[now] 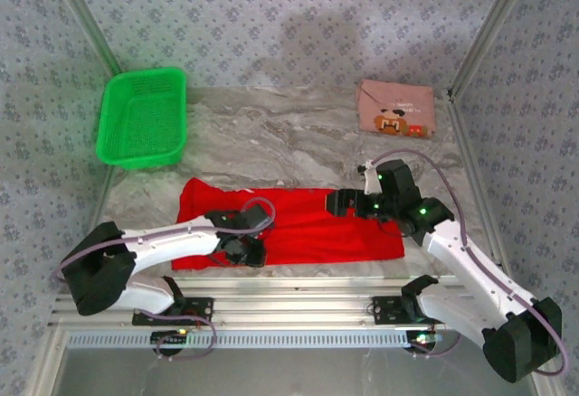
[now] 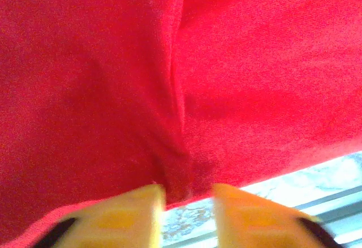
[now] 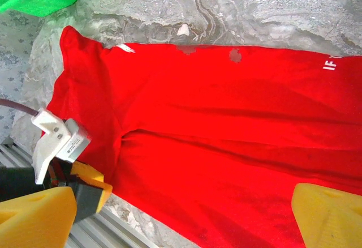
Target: Fold and stack the t-shirts
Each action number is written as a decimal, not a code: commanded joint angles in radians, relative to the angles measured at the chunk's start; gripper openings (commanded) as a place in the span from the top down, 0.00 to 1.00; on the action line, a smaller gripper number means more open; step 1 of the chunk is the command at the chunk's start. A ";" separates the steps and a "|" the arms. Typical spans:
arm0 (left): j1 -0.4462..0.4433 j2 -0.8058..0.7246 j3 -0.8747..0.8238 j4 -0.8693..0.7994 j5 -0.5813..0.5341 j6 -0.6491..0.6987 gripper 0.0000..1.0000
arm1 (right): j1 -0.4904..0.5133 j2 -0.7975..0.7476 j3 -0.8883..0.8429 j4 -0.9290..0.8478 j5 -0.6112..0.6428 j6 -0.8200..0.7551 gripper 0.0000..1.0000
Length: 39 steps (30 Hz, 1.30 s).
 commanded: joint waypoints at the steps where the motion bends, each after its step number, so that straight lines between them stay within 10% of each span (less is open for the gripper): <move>1: -0.018 -0.001 0.059 -0.018 -0.019 -0.020 0.56 | -0.008 0.007 -0.012 -0.005 -0.021 -0.009 0.00; 9: 0.064 -0.174 0.208 -0.111 -0.082 -0.018 0.29 | -0.016 0.033 0.005 0.002 -0.025 -0.009 0.00; 22: 0.645 -0.202 0.097 -0.119 -0.040 -0.003 0.29 | -0.012 0.322 0.078 -0.083 0.172 0.131 0.00; 39: 0.784 0.081 0.035 0.108 -0.035 0.030 0.33 | -0.101 0.482 0.089 -0.066 0.262 0.203 0.01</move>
